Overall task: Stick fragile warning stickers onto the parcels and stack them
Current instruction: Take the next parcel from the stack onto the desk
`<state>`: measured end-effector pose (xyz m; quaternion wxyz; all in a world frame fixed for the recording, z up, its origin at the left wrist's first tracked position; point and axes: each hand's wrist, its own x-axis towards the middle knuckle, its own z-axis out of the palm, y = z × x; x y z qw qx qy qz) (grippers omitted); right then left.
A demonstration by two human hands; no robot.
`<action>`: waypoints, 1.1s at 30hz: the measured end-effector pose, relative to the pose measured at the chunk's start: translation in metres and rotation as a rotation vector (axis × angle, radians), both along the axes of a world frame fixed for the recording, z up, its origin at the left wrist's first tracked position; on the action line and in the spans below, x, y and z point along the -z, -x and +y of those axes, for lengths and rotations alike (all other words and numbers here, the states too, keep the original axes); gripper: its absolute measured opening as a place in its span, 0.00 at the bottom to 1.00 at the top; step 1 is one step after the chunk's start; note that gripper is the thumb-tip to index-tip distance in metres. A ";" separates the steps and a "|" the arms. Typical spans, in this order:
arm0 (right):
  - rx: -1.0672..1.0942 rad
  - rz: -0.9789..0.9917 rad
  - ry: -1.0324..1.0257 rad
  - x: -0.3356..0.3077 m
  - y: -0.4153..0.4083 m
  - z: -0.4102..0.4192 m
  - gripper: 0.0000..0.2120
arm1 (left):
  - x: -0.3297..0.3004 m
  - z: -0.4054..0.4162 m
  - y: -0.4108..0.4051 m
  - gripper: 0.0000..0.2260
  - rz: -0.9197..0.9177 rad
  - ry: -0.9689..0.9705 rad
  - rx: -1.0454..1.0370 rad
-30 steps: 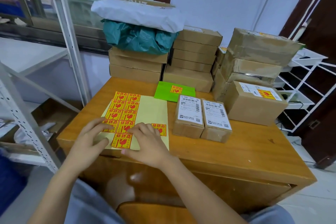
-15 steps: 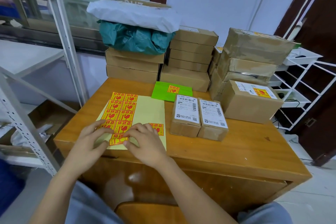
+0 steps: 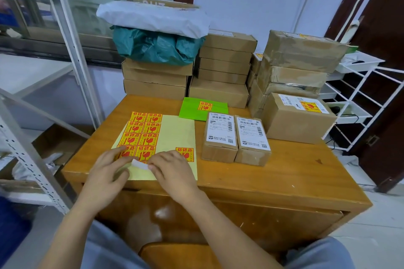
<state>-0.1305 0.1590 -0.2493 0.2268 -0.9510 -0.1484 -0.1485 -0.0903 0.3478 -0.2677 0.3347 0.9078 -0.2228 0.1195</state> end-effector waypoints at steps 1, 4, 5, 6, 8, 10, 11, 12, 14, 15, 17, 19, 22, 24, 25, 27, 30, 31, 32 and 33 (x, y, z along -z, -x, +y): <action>0.007 -0.007 -0.028 0.000 0.000 0.000 0.11 | 0.000 0.000 0.000 0.27 -0.001 -0.015 -0.012; 0.035 0.008 -0.138 -0.005 0.003 -0.003 0.10 | -0.001 -0.001 0.000 0.27 -0.003 -0.045 -0.034; 0.037 0.013 -0.167 -0.008 0.005 -0.003 0.10 | -0.002 -0.002 0.000 0.27 0.000 -0.046 -0.039; 0.035 0.020 -0.195 -0.009 0.005 -0.004 0.10 | -0.003 -0.002 0.000 0.27 0.006 -0.045 -0.042; 0.035 0.053 -0.270 -0.010 0.006 -0.005 0.09 | -0.004 -0.002 0.001 0.25 0.019 -0.045 -0.050; 0.032 0.103 -0.358 -0.012 0.006 -0.006 0.08 | -0.005 -0.002 0.002 0.25 0.021 -0.043 -0.061; 0.023 0.124 -0.386 -0.014 0.006 -0.007 0.07 | -0.006 -0.002 0.002 0.24 0.033 -0.037 -0.066; 0.009 0.134 -0.397 -0.016 0.007 -0.008 0.07 | -0.008 -0.003 0.003 0.23 0.046 -0.025 -0.070; -0.027 0.114 -0.389 -0.024 0.007 -0.008 0.08 | -0.013 -0.005 0.003 0.22 0.070 0.025 -0.072; -0.043 0.084 -0.385 -0.030 0.007 -0.009 0.09 | -0.017 -0.009 0.005 0.22 0.071 0.072 -0.078; -0.050 -0.003 -0.384 -0.043 0.008 -0.012 0.09 | -0.033 -0.020 0.011 0.17 0.047 0.181 -0.114; -0.015 -0.095 -0.386 -0.057 0.009 -0.024 0.10 | -0.051 -0.039 0.020 0.09 0.054 0.355 -0.145; 0.088 -0.224 -0.364 -0.070 0.011 -0.054 0.13 | -0.077 -0.073 0.031 0.10 0.285 0.696 -0.111; 0.164 -0.314 -0.313 -0.075 0.014 -0.076 0.16 | -0.090 -0.099 0.036 0.11 0.503 0.820 -0.057; 0.192 -0.363 -0.275 -0.076 0.017 -0.085 0.17 | -0.096 -0.113 0.040 0.13 0.627 0.855 -0.031; 0.228 -0.455 -0.191 -0.076 0.022 -0.100 0.17 | -0.108 -0.136 0.046 0.18 0.863 0.928 0.022; 0.240 -0.556 -0.055 -0.071 0.028 -0.118 0.14 | -0.118 -0.159 0.050 0.20 0.999 0.991 0.047; 0.237 -0.578 -0.019 -0.069 0.030 -0.123 0.13 | -0.120 -0.164 0.050 0.19 0.979 0.983 0.037; 0.235 -0.595 0.006 -0.068 0.031 -0.127 0.12 | -0.121 -0.168 0.050 0.17 0.947 0.969 0.023; 0.233 -0.604 0.020 -0.067 0.032 -0.130 0.12 | -0.122 -0.172 0.049 0.15 0.922 0.958 0.010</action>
